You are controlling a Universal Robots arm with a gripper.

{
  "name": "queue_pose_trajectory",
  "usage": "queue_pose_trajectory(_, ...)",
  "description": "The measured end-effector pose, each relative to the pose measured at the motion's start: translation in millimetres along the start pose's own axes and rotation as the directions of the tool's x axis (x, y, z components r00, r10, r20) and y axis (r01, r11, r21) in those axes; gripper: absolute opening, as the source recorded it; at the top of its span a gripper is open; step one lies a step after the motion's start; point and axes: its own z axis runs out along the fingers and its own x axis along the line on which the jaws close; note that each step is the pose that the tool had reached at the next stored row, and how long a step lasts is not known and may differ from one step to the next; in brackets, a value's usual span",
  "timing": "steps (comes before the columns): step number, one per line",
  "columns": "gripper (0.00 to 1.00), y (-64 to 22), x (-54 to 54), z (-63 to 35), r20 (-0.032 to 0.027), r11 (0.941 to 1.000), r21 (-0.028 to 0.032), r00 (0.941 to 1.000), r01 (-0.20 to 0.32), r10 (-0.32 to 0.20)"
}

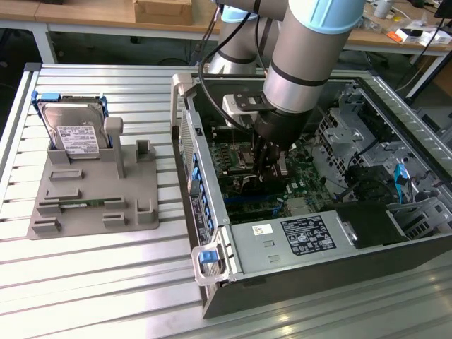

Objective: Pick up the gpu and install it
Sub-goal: 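Insert the gpu into the slot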

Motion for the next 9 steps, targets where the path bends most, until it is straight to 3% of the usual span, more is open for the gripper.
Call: queue_pose_trajectory(9, 0.26, 0.1, 0.1, -2.3, 0.0015, 1.0000, 0.0004, 1.0000, 0.000, 0.000)
